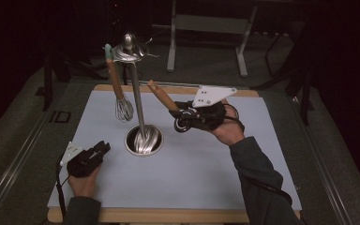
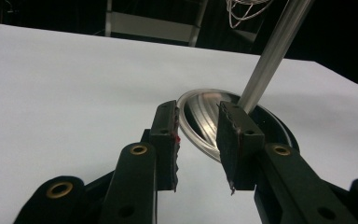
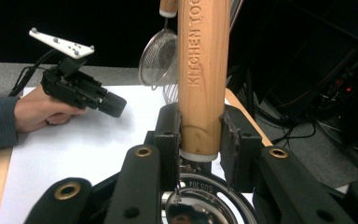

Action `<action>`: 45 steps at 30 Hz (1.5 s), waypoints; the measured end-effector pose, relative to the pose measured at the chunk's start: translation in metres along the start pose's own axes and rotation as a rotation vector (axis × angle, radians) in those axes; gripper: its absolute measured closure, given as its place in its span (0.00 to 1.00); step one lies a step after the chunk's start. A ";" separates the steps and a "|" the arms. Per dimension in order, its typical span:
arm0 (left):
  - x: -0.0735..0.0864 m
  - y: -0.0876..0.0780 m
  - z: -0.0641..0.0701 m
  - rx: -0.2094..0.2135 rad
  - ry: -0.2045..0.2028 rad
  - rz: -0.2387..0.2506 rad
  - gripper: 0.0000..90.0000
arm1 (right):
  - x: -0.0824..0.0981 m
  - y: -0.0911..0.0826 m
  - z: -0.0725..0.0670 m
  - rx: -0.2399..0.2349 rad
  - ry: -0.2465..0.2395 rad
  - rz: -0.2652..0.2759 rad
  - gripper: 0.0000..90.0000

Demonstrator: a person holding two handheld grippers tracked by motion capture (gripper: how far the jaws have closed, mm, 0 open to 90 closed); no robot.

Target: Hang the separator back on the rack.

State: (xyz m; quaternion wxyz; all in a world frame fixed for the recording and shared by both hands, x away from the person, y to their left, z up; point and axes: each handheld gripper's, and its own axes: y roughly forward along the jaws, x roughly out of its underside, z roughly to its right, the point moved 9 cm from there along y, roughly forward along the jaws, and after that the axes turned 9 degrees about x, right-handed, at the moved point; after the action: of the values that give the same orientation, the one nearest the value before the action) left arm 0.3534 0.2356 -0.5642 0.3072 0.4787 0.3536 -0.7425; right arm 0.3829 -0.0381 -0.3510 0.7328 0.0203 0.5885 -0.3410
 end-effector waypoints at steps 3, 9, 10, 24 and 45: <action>0.000 0.000 0.000 0.001 0.001 0.000 0.77 | -0.005 -0.001 0.002 0.008 0.004 0.007 0.78; 0.000 0.000 0.000 0.002 0.002 -0.002 0.77 | -0.014 0.000 0.002 0.017 0.002 0.025 0.78; 0.000 0.000 0.000 0.002 0.003 -0.002 0.77 | -0.015 0.001 0.002 0.018 0.002 0.028 0.78; 0.000 0.000 0.000 0.004 0.001 0.001 0.77 | -0.028 0.003 0.002 0.033 0.012 0.050 0.78; 0.000 0.000 0.001 0.007 0.002 0.001 0.76 | -0.047 0.006 -0.001 0.061 0.013 0.078 0.78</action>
State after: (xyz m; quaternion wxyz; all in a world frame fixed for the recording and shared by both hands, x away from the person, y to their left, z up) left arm 0.3528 0.2353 -0.5641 0.3055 0.4808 0.3511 -0.7431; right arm 0.3820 -0.0108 -0.3120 0.7407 0.0679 0.5813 -0.3299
